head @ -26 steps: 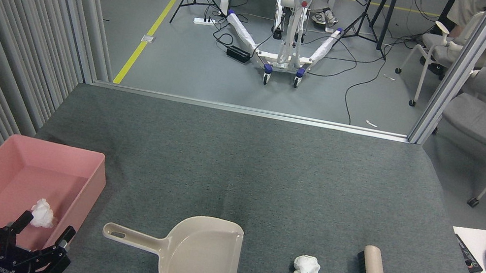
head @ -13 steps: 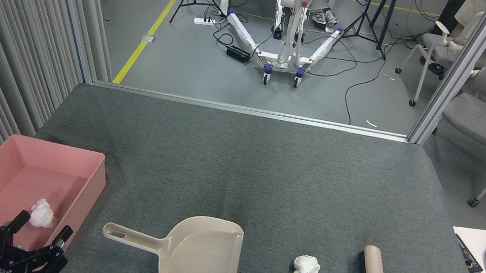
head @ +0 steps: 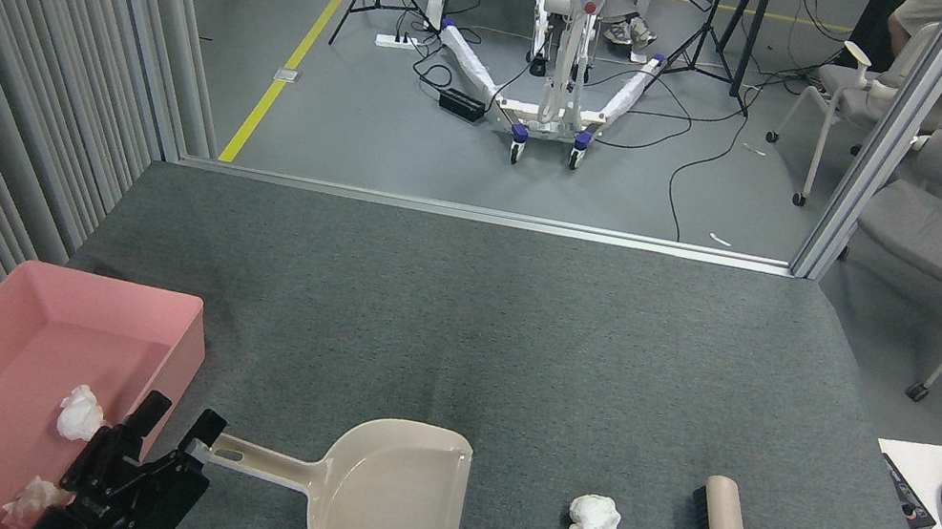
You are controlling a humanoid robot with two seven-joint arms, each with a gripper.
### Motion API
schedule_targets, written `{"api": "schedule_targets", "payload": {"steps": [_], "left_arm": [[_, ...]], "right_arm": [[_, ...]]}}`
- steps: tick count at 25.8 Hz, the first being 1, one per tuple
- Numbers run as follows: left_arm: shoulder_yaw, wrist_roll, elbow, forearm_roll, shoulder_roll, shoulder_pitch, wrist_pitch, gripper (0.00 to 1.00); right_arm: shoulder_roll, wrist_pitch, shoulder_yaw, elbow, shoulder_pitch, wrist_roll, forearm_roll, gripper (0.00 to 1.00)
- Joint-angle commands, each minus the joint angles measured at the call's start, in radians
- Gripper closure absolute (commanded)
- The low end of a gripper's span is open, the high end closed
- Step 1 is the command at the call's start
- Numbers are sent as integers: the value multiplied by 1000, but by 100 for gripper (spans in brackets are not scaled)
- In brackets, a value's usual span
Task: Sweep and dump garbage into bin
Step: 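Move the left gripper to the dustpan handle and grasp it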
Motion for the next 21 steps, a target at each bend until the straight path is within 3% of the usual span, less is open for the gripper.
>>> {"api": "schedule_targets", "payload": {"steps": [1,8,11,15,21], "left_arm": [[-72,-23,-29,123,-4,10,9,0],[-156,-13,-32,138,-10,101,2,0],[-174,-16,-31,138,-8,127,17,0],[-171,-15,-12,139,-10,121,109,0],[-165,-26,-20,135,-27,125,124,0]], "right_arm": [[-1,0,0,0,-2,14,0,2],[14,11,2,2,12,57,5,2],[19,9,3,6,17,57,44,2],[32,7,3,15,31,57,51,2],[61,6,-5,43,43,55,51,2]]}}
